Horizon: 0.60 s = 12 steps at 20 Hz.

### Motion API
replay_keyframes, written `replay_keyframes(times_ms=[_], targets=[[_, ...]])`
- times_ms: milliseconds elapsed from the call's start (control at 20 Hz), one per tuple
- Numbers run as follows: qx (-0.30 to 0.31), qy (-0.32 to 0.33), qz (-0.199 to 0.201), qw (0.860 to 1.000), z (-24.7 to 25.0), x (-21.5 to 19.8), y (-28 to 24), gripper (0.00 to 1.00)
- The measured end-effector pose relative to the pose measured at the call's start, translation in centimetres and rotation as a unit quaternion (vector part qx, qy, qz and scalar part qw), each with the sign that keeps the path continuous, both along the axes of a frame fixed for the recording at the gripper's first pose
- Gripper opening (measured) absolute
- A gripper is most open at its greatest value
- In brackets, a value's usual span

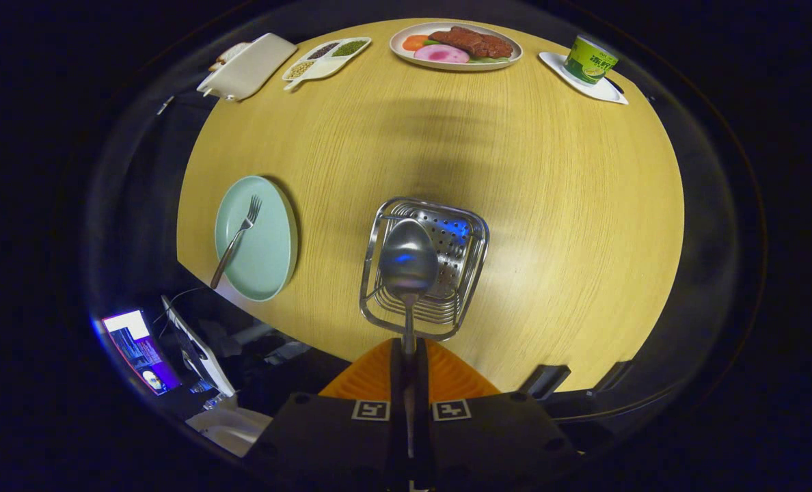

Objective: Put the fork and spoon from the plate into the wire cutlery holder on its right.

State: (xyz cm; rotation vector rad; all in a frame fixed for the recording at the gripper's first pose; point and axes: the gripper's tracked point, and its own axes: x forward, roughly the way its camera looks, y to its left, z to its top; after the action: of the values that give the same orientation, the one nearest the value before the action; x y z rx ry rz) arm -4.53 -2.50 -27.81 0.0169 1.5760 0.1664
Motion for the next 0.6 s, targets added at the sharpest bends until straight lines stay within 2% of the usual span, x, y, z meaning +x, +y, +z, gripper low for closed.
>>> replay_keyframes(times_ms=[200,300,350,400,550,600], targets=[[-0.003,-0.001,-0.002,1.0,0.0,0.9,-0.5,0.12],[0.0,-0.013,-0.016,1.0,0.3,1.7,-1.0,0.2],[0.006,-0.026,-0.024,0.999,0.8,2.2,-1.0,0.36],[0.009,-0.039,-0.033,0.999,1.1,2.5,-0.9,0.47],[0.025,-0.091,-0.056,0.994,3.1,3.9,-0.5,1.0],[0.03,-0.113,-0.063,0.991,4.0,4.3,-0.1,0.99]])
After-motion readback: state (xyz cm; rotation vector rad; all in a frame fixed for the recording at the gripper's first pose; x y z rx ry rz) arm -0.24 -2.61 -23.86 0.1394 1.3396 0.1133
